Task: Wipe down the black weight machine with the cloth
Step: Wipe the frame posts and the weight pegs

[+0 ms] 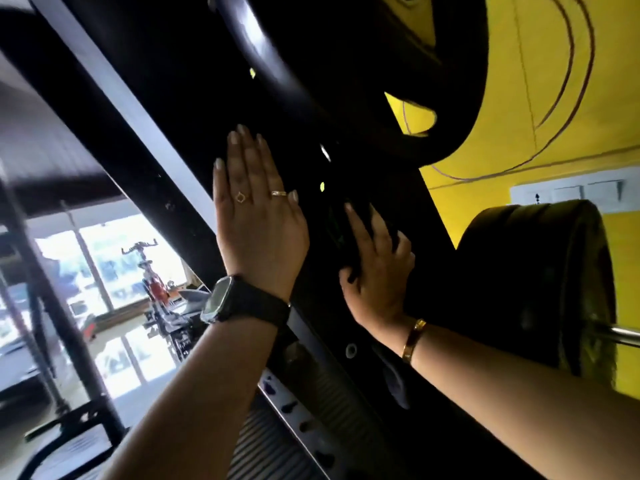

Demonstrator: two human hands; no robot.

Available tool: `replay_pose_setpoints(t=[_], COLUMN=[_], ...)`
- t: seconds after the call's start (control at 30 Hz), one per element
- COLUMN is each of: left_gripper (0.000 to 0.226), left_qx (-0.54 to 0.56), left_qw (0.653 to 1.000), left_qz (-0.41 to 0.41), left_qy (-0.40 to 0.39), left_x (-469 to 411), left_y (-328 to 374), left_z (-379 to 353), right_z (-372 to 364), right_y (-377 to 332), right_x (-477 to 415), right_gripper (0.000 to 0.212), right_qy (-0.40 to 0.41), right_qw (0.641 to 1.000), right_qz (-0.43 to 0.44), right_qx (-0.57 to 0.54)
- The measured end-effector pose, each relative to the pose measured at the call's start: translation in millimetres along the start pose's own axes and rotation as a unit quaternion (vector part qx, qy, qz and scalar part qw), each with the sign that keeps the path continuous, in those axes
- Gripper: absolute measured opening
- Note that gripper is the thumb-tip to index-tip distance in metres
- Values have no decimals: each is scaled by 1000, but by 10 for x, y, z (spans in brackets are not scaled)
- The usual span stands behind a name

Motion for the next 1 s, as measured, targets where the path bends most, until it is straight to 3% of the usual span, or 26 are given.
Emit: replay_pose_setpoints(t=[0.1,0.23,0.27,0.33,0.4,0.47,0.53,0.6,0.7,0.77,0.83,0.9,0.97,1.0], left_gripper=[63,63,63,63,64,65,65,66,65,64,64,67,73,72], left_qx=[-26,-34,-33,-30,-20,-8,-7,-3,-4,-9,-12,-5,1,2], left_qw=[1000,999,999,998,998,997,996,994,994,994,993,993,992,991], left_qz=[-11,-27,-34,-49,-60,-73,-90,-110,-113,-109,-113,-120,-130,-132], left_qy=[-6,-20,-18,-9,3,8,2,-1,1,4,5,3,-4,-4], left_x=[18,59,60,68,65,75,102,120,122,104,96,111,128,132], left_y=[20,111,141,169,163,160,167,175,171,186,203,188,167,167], left_z=[8,-1,-14,-26,-23,-19,-19,-26,-33,-37,-38,-44,-49,-46], right_z=[-3,-41,-9,24,-25,-55,-71,-84,0,42,29,33,40,46], right_y=[193,263,168,-48,-23,146,286,480,842,829,520,24,-223,-167], right_x=[0,-168,-209,-221,-202,-248,-340,-458,-665,-723,-671,-536,-411,-442], right_gripper=[76,63,62,65,66,68,70,63,51,50,53,57,62,63], right_qy=[-6,-39,-30,-11,-30,-46,-51,-61,-37,-45,-68,-50,-53,-54], right_qw=[998,957,960,992,999,999,998,990,950,937,955,995,996,991], right_qz=[-62,-278,-267,-109,17,25,-19,-127,-297,-335,-284,-91,78,121], right_qx=[11,-71,-80,-57,-26,-14,2,-19,-87,-90,-47,1,9,10])
Point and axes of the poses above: each hand's wrist, its own x-axis away from the middle knuckle, its own z-axis out of the back of the hand, y = z × x, the point moved 5 cm from there along -x, towards the middle knuckle, and after that the axes turned 1 degree about x, right-handed, at the moved point
